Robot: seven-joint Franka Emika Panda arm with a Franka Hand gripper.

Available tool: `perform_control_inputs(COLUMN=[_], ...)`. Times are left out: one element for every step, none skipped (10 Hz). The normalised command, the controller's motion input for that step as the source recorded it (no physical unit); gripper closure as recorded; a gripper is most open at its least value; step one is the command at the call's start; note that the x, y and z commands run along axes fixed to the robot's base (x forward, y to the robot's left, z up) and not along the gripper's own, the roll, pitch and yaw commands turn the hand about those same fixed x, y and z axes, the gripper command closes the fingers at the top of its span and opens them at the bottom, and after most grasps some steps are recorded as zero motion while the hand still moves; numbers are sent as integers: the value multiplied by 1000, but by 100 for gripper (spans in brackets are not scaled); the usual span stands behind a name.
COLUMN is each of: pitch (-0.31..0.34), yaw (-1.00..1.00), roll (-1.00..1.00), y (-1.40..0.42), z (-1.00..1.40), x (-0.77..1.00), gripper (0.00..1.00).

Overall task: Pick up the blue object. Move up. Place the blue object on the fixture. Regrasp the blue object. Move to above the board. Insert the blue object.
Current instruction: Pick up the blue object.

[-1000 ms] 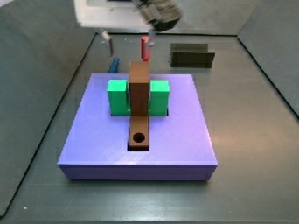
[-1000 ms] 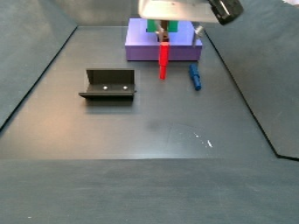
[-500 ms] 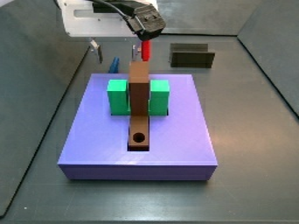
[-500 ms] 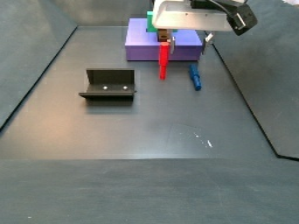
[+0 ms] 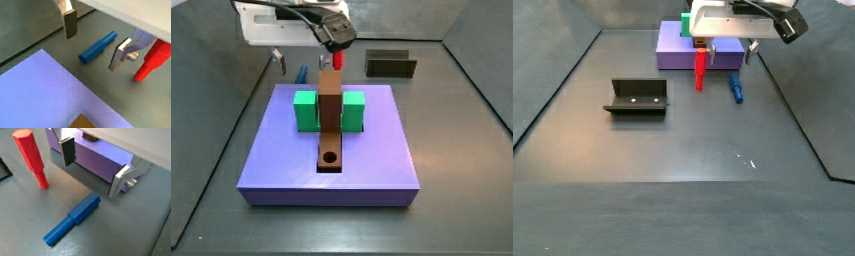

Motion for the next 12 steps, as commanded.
perform_control_inputs(pitch=[-43,-66,-76,-80,-69,-70,-61,-47,-34,-33,-34,-49], yaw=[0,14,0,0,0,0,0,0,0,0,0,0], roll=[100,99,73,64,94,93,79,84,83,74,60,67], y=[106,100,91,60,23,0,0,0,0,0,0,0], z=[-246,-266,-260,-231,-186,-169,-123,-86,-77,-63,-63,-117], x=[-3,0,-14,-17,0,-23,0,0,0,0,0,0], gripper=[0,0,0,0,0,0,0,0,0,0,0,0])
